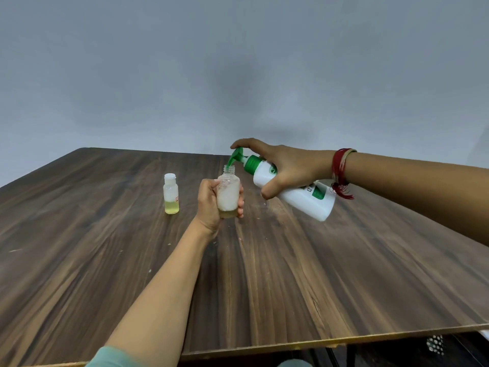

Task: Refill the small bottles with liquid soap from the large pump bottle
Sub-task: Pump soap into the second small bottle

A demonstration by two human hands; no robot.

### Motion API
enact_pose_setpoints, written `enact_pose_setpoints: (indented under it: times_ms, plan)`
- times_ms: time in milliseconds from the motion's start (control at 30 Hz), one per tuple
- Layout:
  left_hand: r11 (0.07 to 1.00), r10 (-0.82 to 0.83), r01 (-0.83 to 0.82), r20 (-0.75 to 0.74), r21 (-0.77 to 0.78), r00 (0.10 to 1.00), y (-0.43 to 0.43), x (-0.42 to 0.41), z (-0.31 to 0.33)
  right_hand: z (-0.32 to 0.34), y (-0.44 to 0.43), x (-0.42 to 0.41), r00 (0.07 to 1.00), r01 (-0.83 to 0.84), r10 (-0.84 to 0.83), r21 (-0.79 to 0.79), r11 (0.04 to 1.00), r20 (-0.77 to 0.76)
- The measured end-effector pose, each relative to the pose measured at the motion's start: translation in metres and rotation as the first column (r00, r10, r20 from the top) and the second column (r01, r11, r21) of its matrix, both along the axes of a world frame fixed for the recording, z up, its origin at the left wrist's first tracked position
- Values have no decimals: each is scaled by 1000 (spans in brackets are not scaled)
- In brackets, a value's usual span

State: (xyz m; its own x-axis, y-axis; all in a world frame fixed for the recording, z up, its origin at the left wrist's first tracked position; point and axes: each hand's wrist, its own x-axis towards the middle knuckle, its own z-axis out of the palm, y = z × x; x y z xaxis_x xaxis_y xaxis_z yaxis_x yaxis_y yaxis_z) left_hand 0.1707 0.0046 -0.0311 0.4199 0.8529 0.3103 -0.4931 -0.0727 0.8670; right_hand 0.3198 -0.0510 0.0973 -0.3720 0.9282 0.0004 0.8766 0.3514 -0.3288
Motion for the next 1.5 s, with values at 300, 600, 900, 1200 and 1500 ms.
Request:
enact_pose_setpoints:
  times_ms: [300,600,900,1200,1500]
  plan:
    - [1000,-11,11,-59,-12,998,0,1,-3,0,0,4,1000,7,-7,-70,998,-7]
    - [999,-36,36,-37,-6,999,-1,2,-2,-2,-2,1,999,31,-32,29,999,39]
    - [999,-38,38,-41,1,998,0,1,-2,4,-3,6,1000,-2,2,-87,996,8]
    - [999,-38,37,-71,-8,997,0,2,-5,-5,-6,3,999,27,-28,31,999,15]
    - [1000,0,0,-10,3,1000,0,-1,-2,-1,-3,-1,1000,-20,19,-26,999,-7]
